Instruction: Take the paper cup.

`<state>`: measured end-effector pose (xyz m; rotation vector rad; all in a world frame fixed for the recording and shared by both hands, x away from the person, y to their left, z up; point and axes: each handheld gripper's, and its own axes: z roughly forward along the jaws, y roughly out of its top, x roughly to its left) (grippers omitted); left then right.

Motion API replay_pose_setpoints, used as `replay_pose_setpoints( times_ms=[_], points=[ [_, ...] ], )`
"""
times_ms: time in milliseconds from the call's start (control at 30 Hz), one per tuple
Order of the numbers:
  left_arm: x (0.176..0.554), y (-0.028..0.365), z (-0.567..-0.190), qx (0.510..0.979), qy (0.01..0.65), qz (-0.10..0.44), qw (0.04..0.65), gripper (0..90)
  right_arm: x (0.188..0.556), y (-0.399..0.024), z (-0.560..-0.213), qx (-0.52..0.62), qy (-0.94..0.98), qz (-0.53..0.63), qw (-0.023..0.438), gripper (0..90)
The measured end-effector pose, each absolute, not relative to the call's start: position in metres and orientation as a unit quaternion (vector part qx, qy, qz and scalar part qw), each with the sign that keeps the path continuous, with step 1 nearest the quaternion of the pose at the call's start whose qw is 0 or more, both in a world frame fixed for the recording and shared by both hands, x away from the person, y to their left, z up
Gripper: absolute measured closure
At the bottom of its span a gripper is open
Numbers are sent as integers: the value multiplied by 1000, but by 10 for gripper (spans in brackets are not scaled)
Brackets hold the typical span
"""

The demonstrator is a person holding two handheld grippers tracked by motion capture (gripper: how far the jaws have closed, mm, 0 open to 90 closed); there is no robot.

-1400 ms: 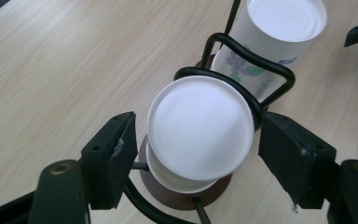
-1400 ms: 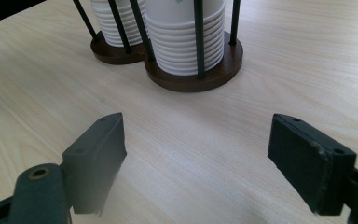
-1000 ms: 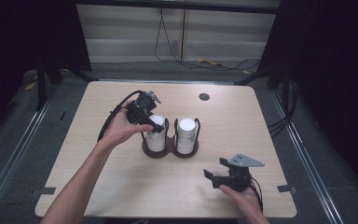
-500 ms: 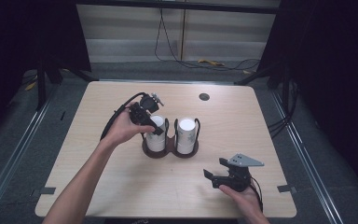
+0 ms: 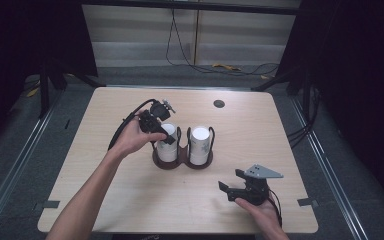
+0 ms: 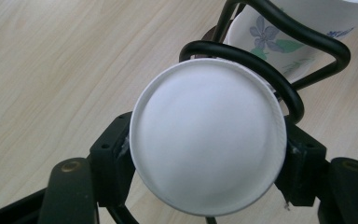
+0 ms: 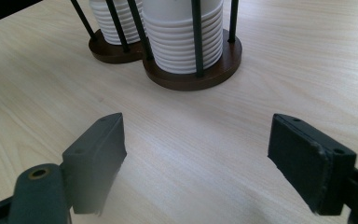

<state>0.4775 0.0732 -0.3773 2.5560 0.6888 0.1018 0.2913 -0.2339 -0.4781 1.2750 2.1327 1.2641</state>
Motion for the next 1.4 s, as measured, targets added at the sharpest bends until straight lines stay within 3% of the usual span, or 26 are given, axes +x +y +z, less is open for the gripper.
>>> replay_pose_setpoints(
  times_ms=[1400],
  points=[
    [469,81,-352,929,245,60,272,357,291,-233,-478,452,753,444,174,189]
  ],
)
